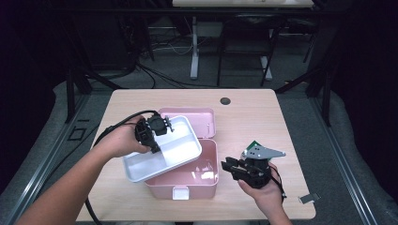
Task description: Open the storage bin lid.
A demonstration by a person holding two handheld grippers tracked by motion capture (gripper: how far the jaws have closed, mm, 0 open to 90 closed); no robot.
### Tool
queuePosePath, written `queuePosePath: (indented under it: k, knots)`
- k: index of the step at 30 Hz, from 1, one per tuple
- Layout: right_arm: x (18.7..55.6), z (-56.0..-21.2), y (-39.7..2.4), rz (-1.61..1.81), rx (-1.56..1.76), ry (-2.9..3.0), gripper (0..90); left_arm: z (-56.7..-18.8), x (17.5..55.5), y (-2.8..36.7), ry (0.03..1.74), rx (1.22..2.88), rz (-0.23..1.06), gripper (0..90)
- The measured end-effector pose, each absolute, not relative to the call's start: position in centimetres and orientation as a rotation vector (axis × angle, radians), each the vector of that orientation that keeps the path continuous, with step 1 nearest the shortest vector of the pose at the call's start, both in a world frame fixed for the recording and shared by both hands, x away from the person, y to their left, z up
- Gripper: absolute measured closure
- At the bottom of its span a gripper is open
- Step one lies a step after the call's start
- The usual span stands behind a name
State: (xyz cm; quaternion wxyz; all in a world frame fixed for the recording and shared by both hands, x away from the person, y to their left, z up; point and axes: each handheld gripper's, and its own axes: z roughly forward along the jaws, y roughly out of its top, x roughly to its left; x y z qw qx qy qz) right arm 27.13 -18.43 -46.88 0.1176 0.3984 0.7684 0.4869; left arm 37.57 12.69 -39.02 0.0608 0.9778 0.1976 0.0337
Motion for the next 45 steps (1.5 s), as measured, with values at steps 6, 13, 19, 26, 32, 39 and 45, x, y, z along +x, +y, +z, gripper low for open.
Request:
queuePosePath:
  k: [6, 13, 19, 26, 32, 39, 45]
  knots:
    - [27.2, -47.0, -18.3, 1.427, 1.156, 2.255, 67.2, -38.7, 37.8, 14.6, 0.699, 2.940, 0.100, 89.2]
    - [27.4, -47.1, -18.2, 1.432, 1.164, 2.267, 61.5, -38.8, 38.2, 17.8, 0.853, 2.888, 0.088, 89.2]
    - [27.4, -47.1, -18.0, 1.439, 1.139, 2.271, 57.2, -38.8, 38.4, 20.1, 0.941, 2.857, 0.087, 89.2]
    - [27.4, -47.2, -17.9, 1.452, 1.125, 2.269, 53.5, -38.8, 38.3, 22.6, 1.018, 2.816, 0.100, 89.2]
    - [27.5, -47.4, -17.8, 1.464, 1.101, 2.273, 52.4, -39.0, 38.4, 24.6, 1.092, 2.789, 0.100, 89.2]
    - [27.5, -47.3, -17.7, 1.466, 1.087, 2.281, 50.9, -39.7, 38.6, 26.8, 1.177, 2.766, 0.090, 89.2]
    - [27.5, -47.3, -17.7, 1.457, 1.077, 2.285, 49.4, -40.6, 38.7, 27.8, 1.219, 2.761, 0.078, 89.2]
